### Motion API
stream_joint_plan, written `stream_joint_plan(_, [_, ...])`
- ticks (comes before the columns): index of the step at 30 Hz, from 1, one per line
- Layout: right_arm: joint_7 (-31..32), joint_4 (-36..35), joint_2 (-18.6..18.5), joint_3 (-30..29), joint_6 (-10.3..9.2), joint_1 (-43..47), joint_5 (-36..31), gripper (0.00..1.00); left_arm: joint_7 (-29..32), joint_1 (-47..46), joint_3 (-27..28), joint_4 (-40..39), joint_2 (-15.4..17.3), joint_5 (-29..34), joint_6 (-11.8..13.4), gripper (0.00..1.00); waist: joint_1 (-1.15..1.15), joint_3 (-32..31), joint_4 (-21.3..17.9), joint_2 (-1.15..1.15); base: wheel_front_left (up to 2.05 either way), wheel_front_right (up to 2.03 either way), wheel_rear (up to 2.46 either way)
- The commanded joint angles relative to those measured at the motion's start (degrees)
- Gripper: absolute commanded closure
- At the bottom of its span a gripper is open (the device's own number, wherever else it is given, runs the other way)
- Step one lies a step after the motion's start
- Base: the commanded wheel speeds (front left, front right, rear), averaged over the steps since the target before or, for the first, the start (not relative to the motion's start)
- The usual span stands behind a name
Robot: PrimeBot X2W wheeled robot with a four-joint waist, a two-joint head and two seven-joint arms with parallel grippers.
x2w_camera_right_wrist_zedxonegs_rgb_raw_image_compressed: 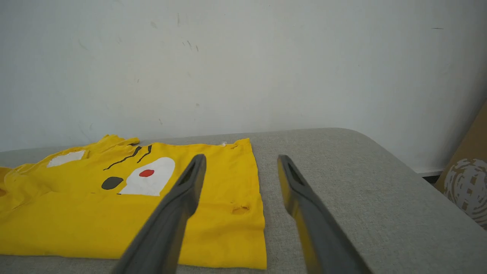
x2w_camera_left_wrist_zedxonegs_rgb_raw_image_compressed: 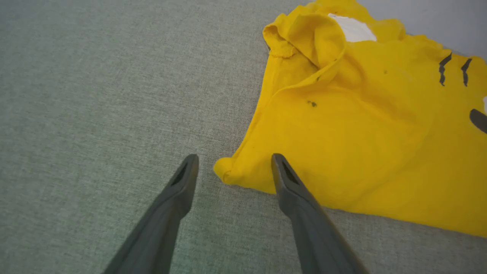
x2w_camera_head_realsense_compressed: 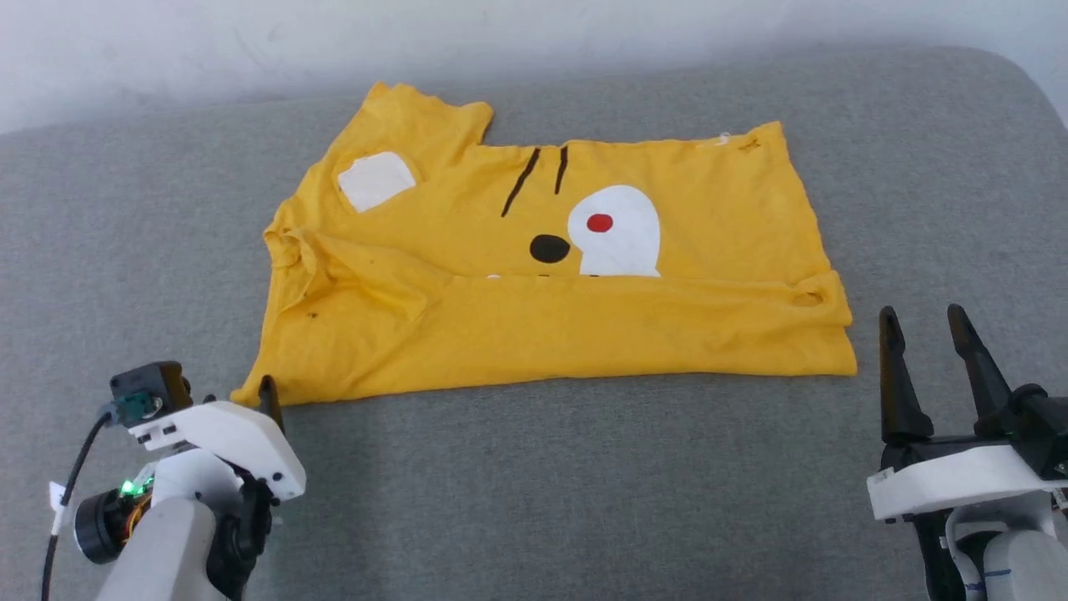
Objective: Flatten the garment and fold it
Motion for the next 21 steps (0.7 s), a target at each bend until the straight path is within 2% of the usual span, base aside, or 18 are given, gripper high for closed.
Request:
stream_joint_plan(1, [-0.5, 0.4, 0.2, 0.2, -0.06, 0.2, 0.4, 0.0, 1.1, -1.4, 0.2, 0.3, 0.5, -0.4, 0.8, 0.0, 0.0, 0.4, -1.4, -0.01, 0.0, 0.0, 0.0])
stream_joint_plan(5, [-0.8, 1.3, 0.2, 0.5, -0.06, -0.2, 0.4, 0.0, 6.4, -1.5, 0.1, 1.0, 1.5, -1.0, 2.6, 0.0, 0.0, 0.7, -2.6, -0.01, 0.0, 0.0, 0.0])
stream_joint_plan(9, [-1.1, 1.9, 0.2, 0.4, -0.06, -0.3, 0.5, 0.0, 12.0, -0.4, -0.4, 1.1, 2.1, -2.7, 2.7, 0.0, 0.0, 0.7, -3.3, -0.01, 0.0, 0.0, 0.0])
stream_joint_plan(10, [-1.1, 2.0, 0.2, 0.5, -0.06, -0.3, 0.5, 0.0, 13.1, -0.1, -0.5, 0.8, 2.1, -3.2, 2.5, 0.58, 0.0, 0.8, -3.3, -0.01, 0.0, 0.0, 0.0])
stream_joint_plan(11, [-1.2, 2.1, 0.2, 0.5, -0.06, -0.3, 0.5, 0.0, 13.8, 0.3, -0.7, 0.3, 2.1, -3.6, 2.3, 0.97, 0.0, 0.8, -3.4, -0.01, 0.0, 0.0, 0.0])
stream_joint_plan(12, [-1.2, 2.2, 0.2, 0.5, -0.06, -0.3, 0.4, 0.0, 14.3, 0.6, -0.8, -0.3, 2.1, -3.9, 2.1, 1.0, 0.0, 0.8, -3.3, -0.01, 0.0, 0.0, 0.0])
stream_joint_plan(17, [-0.9, 3.1, 0.2, 0.4, -0.06, -1.4, -0.4, 0.0, 14.1, 1.4, -1.2, -2.6, 2.0, -4.3, 1.3, 1.0, 0.0, 0.8, -2.5, -0.01, 0.0, 0.0, 0.0])
stream_joint_plan(21, [4.2, 6.2, 0.2, -0.6, -0.06, -4.5, -0.2, 0.0, 13.1, 1.0, -1.7, -3.4, 1.7, -4.0, 0.9, 1.0, 0.0, 1.0, -1.6, -0.01, 0.0, 0.0, 0.0])
